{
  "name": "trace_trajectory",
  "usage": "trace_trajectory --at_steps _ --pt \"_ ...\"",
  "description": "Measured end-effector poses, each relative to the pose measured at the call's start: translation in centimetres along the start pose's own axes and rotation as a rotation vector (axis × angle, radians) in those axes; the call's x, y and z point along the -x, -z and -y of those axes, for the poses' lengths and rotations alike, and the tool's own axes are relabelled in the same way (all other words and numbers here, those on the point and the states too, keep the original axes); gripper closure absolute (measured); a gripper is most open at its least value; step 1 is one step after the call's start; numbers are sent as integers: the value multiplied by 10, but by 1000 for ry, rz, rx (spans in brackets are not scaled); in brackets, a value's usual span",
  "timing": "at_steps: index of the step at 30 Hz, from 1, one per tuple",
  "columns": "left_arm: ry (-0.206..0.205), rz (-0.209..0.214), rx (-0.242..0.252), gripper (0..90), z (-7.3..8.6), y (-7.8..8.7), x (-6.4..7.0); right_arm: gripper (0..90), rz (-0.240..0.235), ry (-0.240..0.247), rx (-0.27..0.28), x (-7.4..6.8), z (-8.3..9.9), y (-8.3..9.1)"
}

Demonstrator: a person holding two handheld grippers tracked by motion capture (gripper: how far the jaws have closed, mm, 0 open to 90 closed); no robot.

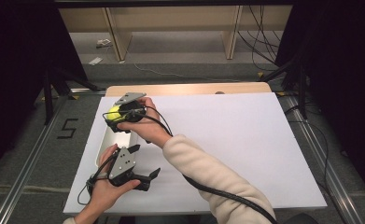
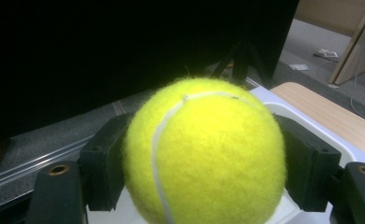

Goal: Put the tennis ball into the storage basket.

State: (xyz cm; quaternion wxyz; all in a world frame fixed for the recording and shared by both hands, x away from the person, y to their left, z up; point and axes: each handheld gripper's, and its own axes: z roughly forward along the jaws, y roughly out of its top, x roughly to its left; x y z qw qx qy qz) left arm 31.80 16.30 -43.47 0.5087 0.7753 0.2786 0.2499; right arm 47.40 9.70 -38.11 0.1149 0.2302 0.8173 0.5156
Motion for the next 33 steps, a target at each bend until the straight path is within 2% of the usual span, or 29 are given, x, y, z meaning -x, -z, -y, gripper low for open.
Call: trace_trajectory --at_steps 16,33 --pt "5 -2 1 0 0 1 0 272 -3 -1 -10 -2 2 -4" --pt "0 -5 -1 0 0 1 0 272 8 1 -28 2 5 -9"
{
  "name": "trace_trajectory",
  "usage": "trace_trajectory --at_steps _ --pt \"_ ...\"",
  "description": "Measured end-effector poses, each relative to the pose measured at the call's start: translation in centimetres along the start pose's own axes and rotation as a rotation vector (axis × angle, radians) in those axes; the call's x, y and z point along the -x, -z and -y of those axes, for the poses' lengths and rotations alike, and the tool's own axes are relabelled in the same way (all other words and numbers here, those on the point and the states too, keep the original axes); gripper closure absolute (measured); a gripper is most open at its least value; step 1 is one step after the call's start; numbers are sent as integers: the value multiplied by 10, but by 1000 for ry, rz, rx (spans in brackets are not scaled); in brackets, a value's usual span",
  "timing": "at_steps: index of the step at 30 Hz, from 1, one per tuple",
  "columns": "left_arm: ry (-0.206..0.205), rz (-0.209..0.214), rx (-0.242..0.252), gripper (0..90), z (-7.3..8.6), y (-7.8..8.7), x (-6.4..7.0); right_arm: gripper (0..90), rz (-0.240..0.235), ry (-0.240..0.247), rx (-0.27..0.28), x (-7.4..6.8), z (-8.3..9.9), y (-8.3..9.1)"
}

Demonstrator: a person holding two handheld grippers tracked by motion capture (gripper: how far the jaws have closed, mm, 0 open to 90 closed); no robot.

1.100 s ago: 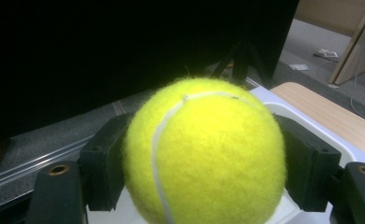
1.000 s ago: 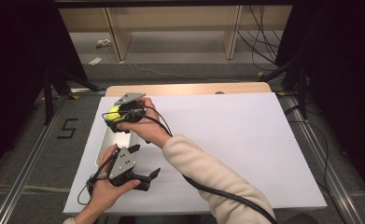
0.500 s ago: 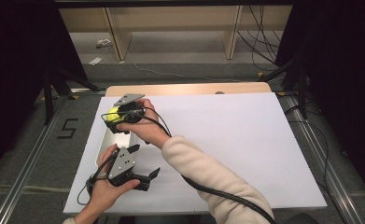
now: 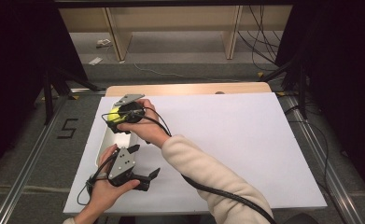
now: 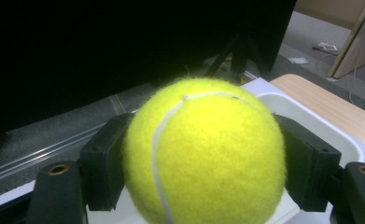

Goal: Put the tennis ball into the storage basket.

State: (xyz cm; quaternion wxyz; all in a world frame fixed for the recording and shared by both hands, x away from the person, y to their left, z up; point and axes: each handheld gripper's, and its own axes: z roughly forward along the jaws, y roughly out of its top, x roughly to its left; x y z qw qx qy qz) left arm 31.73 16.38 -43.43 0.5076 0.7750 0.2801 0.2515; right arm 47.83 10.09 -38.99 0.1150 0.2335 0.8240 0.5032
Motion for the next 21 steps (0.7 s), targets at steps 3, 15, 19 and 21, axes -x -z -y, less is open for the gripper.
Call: trace_trajectory --at_steps 3,15,19,21 --pt "1 0 1 0 0 0 0 272 2 -4 -6 0 1 -1" --pt "-2 2 0 0 0 0 1 271 1 -5 -16 2 5 -6" --pt "-2 2 1 0 0 0 1 271 -2 -6 -21 2 6 -8" --pt "-2 2 0 0 0 0 1 271 -3 -6 -23 2 6 -9"
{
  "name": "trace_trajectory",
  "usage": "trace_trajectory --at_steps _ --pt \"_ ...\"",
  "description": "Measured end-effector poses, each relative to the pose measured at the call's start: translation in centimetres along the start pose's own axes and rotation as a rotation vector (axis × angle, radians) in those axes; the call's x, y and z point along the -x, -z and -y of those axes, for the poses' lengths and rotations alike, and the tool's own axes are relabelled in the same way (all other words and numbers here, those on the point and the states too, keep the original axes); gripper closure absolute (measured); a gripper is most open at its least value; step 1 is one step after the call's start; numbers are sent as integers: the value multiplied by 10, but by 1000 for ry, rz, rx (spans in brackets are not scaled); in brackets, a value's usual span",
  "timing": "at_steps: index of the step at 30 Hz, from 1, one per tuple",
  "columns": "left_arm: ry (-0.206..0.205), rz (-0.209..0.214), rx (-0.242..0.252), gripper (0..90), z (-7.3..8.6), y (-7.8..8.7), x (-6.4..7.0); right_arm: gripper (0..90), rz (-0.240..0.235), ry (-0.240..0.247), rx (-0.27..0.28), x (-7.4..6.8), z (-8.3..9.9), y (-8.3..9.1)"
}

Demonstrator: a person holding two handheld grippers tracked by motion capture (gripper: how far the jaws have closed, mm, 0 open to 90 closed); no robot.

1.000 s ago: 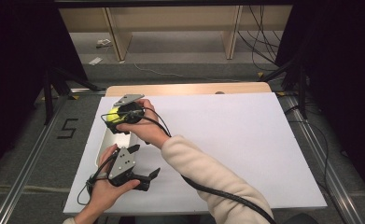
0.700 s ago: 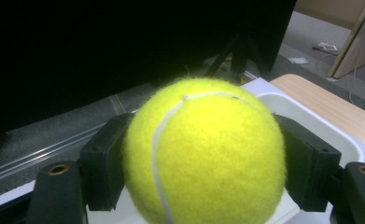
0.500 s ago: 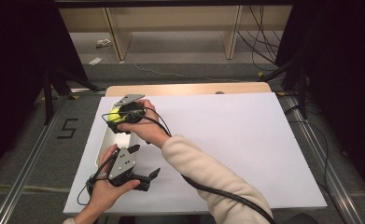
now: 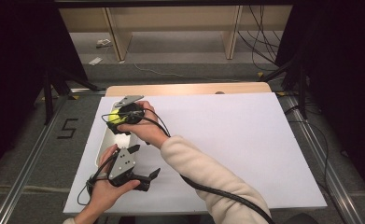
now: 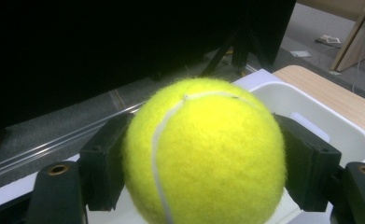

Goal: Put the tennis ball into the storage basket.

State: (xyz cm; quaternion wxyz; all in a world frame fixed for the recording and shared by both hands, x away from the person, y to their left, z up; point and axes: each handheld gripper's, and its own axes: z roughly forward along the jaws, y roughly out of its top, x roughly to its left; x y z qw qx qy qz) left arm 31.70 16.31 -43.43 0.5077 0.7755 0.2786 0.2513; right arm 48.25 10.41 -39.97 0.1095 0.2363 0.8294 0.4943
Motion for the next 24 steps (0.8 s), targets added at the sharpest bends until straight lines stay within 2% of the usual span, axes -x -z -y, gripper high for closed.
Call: trace_trajectory --at_steps 24 --pt "-3 5 0 0 0 0 1 270 -12 8 -45 -2 4 -9"
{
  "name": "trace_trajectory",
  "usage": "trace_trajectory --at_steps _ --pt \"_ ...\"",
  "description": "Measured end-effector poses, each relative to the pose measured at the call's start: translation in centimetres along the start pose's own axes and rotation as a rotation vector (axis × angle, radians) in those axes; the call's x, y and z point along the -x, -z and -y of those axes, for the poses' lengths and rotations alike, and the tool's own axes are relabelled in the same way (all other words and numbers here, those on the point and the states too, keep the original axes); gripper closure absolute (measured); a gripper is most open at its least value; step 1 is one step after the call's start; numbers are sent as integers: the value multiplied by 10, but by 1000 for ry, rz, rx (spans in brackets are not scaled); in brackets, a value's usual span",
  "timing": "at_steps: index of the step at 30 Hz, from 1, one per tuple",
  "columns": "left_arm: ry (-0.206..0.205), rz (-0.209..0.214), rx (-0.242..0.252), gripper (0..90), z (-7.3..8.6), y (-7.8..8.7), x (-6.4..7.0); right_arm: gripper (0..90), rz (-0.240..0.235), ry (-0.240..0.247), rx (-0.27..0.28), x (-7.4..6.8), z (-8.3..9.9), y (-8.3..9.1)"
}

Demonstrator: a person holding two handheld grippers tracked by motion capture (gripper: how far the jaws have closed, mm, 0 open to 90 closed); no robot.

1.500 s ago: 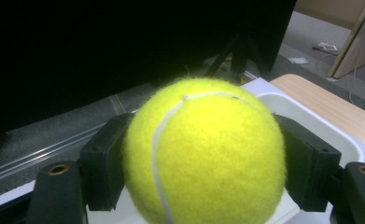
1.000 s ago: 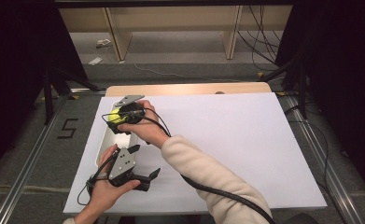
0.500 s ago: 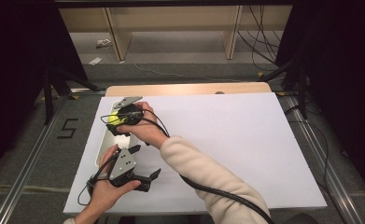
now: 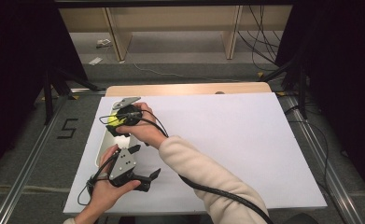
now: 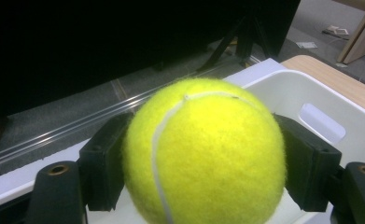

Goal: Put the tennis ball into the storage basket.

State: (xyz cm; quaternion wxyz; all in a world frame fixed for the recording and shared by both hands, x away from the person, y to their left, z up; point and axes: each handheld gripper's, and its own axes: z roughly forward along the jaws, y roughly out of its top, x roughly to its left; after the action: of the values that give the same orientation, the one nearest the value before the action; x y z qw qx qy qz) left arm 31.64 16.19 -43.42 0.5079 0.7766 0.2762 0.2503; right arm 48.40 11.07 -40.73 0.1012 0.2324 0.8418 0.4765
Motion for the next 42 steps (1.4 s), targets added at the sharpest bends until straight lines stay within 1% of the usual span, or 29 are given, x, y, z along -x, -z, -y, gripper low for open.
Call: trace_trajectory --at_steps 2,9,13,19,29,36,42 --pt "5 1 1 0 0 0 0 270 2 0 0 0 0 -1" --pt "0 -3 0 0 0 0 0 269 3 10 -14 0 2 -3" --pt "-2 -1 -1 0 0 0 0 270 4 9 -20 0 3 -4" --pt "-5 0 -4 0 0 -1 1 269 4 23 -38 0 3 -4" --pt "-4 -2 -3 0 0 0 0 269 6 29 -25 -2 3 -6" --pt "-4 0 -5 0 0 0 1 268 16 50 -51 -3 6 -10" --pt "-4 0 -5 0 0 0 1 268 13 50 -59 -3 8 -13"
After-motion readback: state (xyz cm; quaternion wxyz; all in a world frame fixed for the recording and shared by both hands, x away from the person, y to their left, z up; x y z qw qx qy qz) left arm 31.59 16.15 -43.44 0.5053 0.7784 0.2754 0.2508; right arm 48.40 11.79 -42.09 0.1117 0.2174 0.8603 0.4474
